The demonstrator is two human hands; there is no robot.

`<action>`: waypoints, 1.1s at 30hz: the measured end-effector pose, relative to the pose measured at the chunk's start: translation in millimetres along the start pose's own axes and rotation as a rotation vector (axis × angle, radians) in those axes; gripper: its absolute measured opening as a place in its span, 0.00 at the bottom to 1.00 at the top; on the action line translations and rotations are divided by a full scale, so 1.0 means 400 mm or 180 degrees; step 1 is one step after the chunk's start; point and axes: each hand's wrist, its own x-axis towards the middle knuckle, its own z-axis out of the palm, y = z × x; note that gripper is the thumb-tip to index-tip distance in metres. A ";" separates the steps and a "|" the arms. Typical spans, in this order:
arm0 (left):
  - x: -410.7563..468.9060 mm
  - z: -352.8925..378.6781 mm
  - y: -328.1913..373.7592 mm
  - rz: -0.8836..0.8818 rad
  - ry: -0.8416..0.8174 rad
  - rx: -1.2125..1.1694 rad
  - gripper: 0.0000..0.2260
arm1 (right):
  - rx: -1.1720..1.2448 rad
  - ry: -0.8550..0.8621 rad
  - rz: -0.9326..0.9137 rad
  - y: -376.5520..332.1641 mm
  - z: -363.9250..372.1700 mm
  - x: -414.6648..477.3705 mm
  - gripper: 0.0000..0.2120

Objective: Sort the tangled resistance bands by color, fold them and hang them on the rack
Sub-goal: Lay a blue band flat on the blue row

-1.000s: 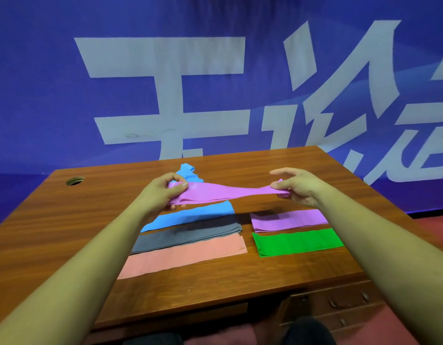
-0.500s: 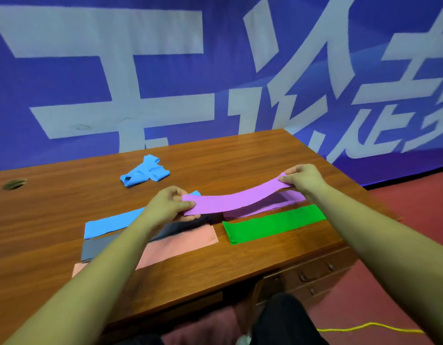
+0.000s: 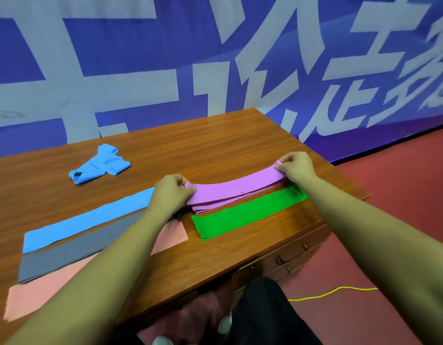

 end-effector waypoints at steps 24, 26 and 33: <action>0.091 -0.056 -0.067 0.0739 0.0328 0.0942 0.06 | -0.1157 -0.0001 -0.1127 -0.108 0.135 -0.024 0.15; 0.111 -0.125 -0.111 0.0531 0.0515 0.1015 0.04 | -0.0992 -0.0293 -0.1378 -0.175 0.197 -0.046 0.13; 0.172 -0.304 -0.312 -0.0491 0.0956 0.1197 0.07 | -0.0797 -0.1246 -0.1865 -0.395 0.460 -0.113 0.10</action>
